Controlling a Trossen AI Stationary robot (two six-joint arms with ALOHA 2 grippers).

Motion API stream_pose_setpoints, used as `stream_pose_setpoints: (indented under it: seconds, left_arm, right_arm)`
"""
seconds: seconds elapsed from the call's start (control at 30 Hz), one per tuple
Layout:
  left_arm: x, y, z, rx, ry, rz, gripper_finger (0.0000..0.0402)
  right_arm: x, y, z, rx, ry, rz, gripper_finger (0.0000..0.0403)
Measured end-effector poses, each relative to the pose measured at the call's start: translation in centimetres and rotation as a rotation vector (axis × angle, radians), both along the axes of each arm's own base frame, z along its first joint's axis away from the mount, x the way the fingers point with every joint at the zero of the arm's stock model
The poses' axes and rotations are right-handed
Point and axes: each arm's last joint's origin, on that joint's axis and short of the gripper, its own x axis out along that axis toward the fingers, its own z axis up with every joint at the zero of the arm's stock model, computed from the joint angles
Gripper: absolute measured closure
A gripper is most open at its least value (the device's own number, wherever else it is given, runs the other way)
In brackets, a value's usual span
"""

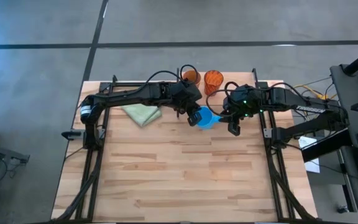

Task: Stack small to large cups/mugs on shelf
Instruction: Put the blue mug on the shelf

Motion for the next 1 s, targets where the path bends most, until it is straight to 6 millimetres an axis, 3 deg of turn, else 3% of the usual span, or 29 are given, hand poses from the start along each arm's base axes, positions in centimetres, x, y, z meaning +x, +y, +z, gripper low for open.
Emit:
stream_pose_setpoints:
  seconds: [0.23,0.63,1.0]
  left_arm:
    - [-0.02,0.03,0.01,-0.001,0.001,0.001,0.0401]
    - [0.06,0.10,0.28,0.005,-0.018,0.006,0.0401]
    - [0.06,0.14,0.28,0.006,-0.018,0.007,0.0401]
  right_arm:
    - [0.00,-0.02,-0.01,-0.006,0.001,-0.004,0.0280]
    - [0.01,-0.12,-0.14,-0.043,0.006,-0.025,0.0343]
    - [-0.15,-0.17,0.06,-0.055,-0.003,-0.050,0.0349]
